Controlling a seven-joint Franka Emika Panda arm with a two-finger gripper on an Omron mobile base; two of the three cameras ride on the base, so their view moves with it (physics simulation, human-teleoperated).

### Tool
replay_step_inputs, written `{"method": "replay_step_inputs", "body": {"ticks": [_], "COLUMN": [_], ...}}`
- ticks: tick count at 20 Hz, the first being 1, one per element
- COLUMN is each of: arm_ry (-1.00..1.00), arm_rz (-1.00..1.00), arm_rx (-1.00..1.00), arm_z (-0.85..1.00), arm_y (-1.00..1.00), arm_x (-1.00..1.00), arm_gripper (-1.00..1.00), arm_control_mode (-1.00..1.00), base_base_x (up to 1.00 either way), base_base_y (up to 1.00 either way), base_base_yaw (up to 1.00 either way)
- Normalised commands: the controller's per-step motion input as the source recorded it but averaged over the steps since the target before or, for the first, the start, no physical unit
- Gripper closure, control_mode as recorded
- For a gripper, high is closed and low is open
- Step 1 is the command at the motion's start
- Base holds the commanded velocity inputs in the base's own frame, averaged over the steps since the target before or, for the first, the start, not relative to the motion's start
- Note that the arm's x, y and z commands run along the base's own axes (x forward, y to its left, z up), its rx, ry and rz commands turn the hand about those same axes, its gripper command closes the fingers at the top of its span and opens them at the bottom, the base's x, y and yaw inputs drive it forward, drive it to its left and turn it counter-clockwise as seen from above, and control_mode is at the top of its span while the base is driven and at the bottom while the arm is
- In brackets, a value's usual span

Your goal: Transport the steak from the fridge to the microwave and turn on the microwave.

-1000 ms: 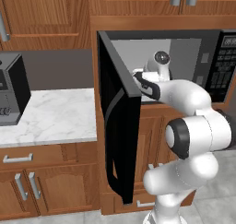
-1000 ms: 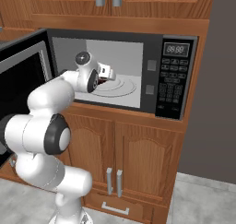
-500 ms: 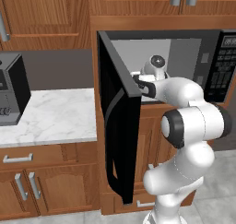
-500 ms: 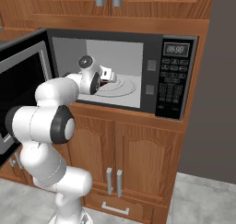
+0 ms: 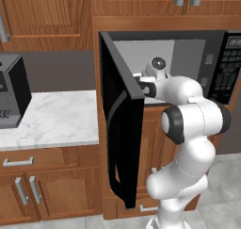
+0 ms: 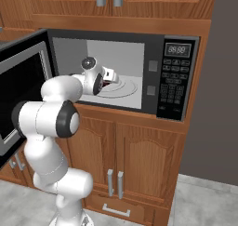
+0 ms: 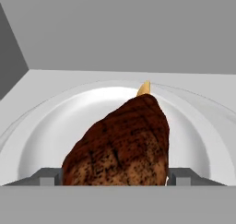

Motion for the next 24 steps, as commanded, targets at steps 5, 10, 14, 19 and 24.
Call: {"method": "replay_step_inputs", "body": {"ticks": [5,10,14,19,24], "arm_ry": [0.00,0.00,0.00,0.00,0.00], "arm_rz": [0.00,0.00,0.00,0.00,0.00], "arm_rx": [0.00,0.00,0.00,0.00,0.00], "arm_z": [-0.12,-0.05,-0.02,-0.03,-0.03], "arm_y": [0.00,0.00,0.00,0.00,0.00], "arm_x": [0.07,0.07,0.14,0.09,0.05], "arm_gripper": [1.00,1.00,1.00,-1.00,-1.00], "arm_control_mode": [-1.00,-1.00,-1.00,-1.00,-1.00], "base_base_x": [0.00,0.00,0.00,0.00,0.00], "base_base_y": [0.00,0.00,0.00,0.00,0.00], "base_base_yaw": [0.00,0.00,0.00,0.00,0.00]}}
